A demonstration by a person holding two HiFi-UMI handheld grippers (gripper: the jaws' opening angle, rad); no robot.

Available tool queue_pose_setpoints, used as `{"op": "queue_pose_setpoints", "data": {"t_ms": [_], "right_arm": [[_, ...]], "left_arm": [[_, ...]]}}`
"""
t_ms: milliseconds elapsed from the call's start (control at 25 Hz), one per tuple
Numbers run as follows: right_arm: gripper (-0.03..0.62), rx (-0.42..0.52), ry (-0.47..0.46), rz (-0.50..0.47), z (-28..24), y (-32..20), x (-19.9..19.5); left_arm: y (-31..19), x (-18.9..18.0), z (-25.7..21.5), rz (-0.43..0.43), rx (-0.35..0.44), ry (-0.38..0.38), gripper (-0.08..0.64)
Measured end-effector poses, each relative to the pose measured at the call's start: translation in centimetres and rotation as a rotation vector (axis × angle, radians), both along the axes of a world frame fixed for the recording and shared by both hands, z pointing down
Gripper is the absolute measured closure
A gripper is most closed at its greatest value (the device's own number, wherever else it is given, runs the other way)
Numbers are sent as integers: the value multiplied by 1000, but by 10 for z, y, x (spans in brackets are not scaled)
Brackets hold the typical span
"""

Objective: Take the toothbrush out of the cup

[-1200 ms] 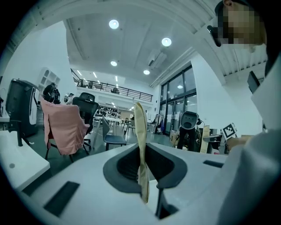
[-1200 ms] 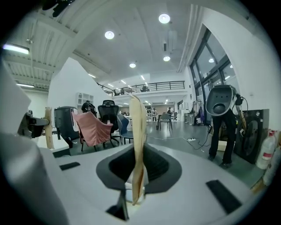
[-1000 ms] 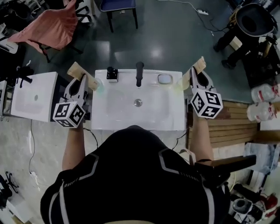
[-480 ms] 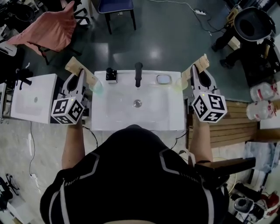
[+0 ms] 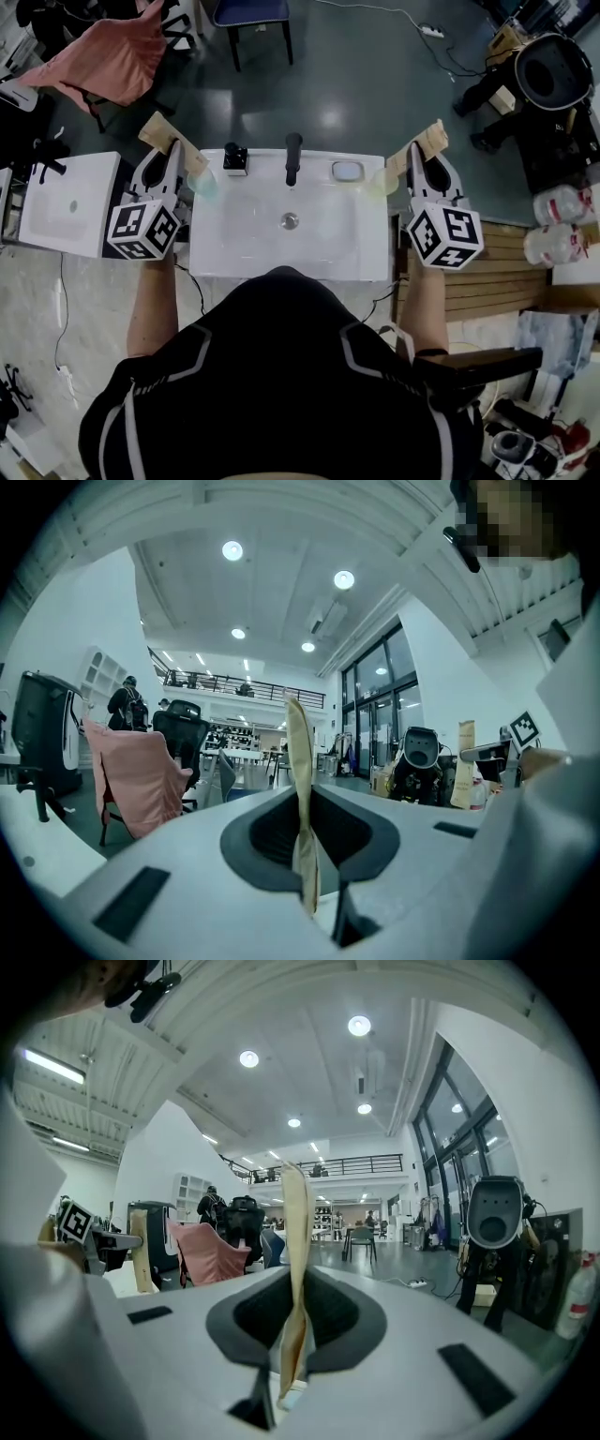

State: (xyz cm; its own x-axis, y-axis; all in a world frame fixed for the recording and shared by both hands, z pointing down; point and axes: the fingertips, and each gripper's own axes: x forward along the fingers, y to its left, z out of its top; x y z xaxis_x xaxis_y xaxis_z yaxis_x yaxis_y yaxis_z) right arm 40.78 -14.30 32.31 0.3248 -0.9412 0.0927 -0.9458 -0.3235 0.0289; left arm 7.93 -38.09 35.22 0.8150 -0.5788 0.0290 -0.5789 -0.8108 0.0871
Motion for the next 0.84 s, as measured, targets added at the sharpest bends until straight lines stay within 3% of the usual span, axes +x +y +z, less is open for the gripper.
{"op": "queue_pose_setpoints", "data": {"t_ms": [840], "right_arm": [[552, 24, -6, -6, -4, 6, -4]], "left_arm": [[8, -18, -8, -64, 33, 29, 526]]}}
